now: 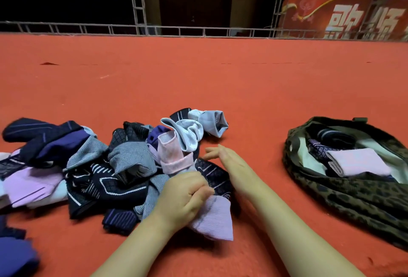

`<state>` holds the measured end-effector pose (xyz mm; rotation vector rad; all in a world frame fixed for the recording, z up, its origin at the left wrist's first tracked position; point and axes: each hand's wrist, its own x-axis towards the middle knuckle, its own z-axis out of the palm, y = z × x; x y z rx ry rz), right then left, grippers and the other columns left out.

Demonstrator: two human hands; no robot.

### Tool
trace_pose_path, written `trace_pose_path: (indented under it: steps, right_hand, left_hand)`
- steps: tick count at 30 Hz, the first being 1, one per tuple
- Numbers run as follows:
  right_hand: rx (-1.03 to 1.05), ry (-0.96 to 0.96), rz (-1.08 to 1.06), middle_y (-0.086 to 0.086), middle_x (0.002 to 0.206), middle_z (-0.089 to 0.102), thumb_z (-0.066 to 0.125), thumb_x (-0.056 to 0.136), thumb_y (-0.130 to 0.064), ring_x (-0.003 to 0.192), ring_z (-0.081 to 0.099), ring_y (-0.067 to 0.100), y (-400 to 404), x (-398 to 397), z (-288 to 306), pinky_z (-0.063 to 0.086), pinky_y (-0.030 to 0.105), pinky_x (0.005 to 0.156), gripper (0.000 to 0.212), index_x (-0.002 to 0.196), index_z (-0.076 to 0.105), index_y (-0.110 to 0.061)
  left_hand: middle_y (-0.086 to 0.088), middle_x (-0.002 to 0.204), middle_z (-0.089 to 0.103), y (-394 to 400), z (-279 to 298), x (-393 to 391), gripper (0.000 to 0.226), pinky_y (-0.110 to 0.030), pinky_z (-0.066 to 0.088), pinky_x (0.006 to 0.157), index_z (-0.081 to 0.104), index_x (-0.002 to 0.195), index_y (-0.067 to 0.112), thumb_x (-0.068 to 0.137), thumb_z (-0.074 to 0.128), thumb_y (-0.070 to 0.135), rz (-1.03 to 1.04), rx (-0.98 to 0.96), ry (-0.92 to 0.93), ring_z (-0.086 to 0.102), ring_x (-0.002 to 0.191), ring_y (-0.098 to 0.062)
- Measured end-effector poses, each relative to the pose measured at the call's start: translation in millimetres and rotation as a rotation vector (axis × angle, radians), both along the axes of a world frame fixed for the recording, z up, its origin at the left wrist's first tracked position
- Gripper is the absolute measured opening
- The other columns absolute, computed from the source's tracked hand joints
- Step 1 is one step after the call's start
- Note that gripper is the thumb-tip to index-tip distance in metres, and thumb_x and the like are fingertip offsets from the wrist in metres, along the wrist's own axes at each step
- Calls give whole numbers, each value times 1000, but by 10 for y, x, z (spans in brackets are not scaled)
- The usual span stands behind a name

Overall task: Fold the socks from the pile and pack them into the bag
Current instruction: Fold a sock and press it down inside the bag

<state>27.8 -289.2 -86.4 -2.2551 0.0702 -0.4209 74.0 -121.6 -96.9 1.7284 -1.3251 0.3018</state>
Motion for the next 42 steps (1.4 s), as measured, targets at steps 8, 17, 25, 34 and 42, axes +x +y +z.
trace_pose_path:
  steps: [8,17,25,34,42]
  right_hand:
    - [100,89,291,15,97,65,48,86,-39,93,52,15,-73,166,-95,38,27,93,39,77,66,-6]
    - [451,-132,-132,-14,49,32,66,75,-33,50,28,3,-160,220,-160,27,21,47,37,53,37,-24]
    - [548,-194,268,-8,65,50,62,75,-34,62,41,9,115,116,-110,36,23,58,27,56,43,-28]
    - [601,-136,161,-13,51,31,66,67,-37,49,27,3,-42,120,-149,24,18,46,36,54,36,-24]
    - [572,-166,-218,-10,49,32,63,74,-31,47,27,4,-366,181,-233,23,23,45,37,56,32,-21]
  left_hand:
    - [1,66,45,-147,56,260,45,-31,36,57,49,70,19,101,28,44,-75,-47,-362,40,61,-16]
    - [11,73,54,-120,24,293,26,-25,38,67,60,80,29,84,43,48,270,104,13,49,73,-2]
    - [10,68,53,-119,36,344,27,-22,38,63,45,77,28,77,58,51,391,34,503,49,64,-3]
    - [2,76,69,-73,92,411,27,-30,49,67,71,82,18,96,48,21,52,-131,1183,60,70,-12]
    - [-17,108,69,-61,133,500,42,-44,56,80,60,116,7,99,35,36,-209,-603,1743,69,91,-26]
